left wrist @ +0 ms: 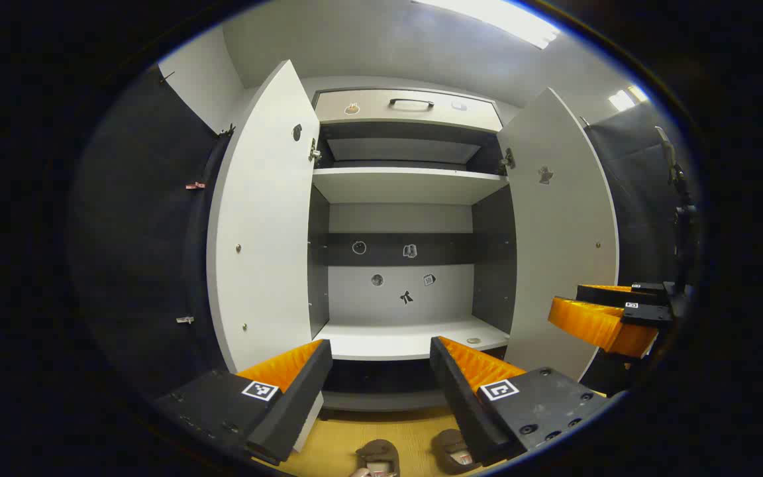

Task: Grab one shoe with the right hand and put it into the shoe cabinet, grab the other shoe with the left hand and put it into the shoe cabinet; then close the right door with the right hand and the left door with the left hand.

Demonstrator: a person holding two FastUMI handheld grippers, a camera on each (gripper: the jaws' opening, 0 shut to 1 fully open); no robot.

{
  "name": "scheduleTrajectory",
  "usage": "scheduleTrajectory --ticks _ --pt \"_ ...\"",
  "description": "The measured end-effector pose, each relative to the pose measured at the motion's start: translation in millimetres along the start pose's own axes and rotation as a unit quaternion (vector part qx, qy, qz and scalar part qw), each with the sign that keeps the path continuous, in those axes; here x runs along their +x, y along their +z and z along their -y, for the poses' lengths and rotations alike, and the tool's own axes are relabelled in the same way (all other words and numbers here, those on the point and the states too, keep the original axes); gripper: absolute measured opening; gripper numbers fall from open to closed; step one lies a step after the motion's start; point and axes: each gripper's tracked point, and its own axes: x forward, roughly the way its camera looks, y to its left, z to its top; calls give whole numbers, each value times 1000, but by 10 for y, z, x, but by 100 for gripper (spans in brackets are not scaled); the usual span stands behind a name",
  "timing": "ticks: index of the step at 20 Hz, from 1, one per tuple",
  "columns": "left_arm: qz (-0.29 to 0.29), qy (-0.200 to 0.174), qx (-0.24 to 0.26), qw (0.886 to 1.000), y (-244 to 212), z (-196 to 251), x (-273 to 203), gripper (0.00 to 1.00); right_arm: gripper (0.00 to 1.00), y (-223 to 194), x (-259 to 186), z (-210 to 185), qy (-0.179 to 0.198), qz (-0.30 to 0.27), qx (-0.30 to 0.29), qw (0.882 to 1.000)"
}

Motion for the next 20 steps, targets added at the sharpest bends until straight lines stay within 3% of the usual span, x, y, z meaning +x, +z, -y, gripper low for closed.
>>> scheduleTrajectory --ticks 9,20 --pt "-2 -30 -1 1000 69 -192 -41 95 98 -52 -27 -284 -20 -11 -19 1000" --pt "-4 -55 -7 998 -2 -287 -19 95 98 -75 -137 -300 -70 -9 -50 996"
